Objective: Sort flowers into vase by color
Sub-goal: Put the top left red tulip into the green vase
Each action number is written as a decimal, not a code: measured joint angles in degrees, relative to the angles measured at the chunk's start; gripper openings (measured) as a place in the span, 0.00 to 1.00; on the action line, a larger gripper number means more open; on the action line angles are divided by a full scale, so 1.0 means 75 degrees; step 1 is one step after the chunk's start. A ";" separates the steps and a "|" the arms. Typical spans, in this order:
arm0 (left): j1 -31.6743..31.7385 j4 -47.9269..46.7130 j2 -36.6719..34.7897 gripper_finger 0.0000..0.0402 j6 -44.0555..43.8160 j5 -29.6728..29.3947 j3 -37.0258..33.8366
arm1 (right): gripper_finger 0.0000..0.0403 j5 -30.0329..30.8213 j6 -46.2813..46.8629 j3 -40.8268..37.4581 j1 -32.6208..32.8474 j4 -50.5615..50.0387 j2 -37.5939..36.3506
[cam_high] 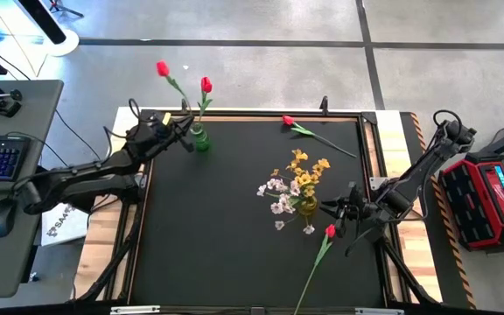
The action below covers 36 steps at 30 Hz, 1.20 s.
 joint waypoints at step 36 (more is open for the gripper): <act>0.0000 0.0345 0.1061 0.00 0.0752 -0.0238 0.0000 | 0.19 0.0000 0.0083 0.0000 0.0000 0.0058 -0.0002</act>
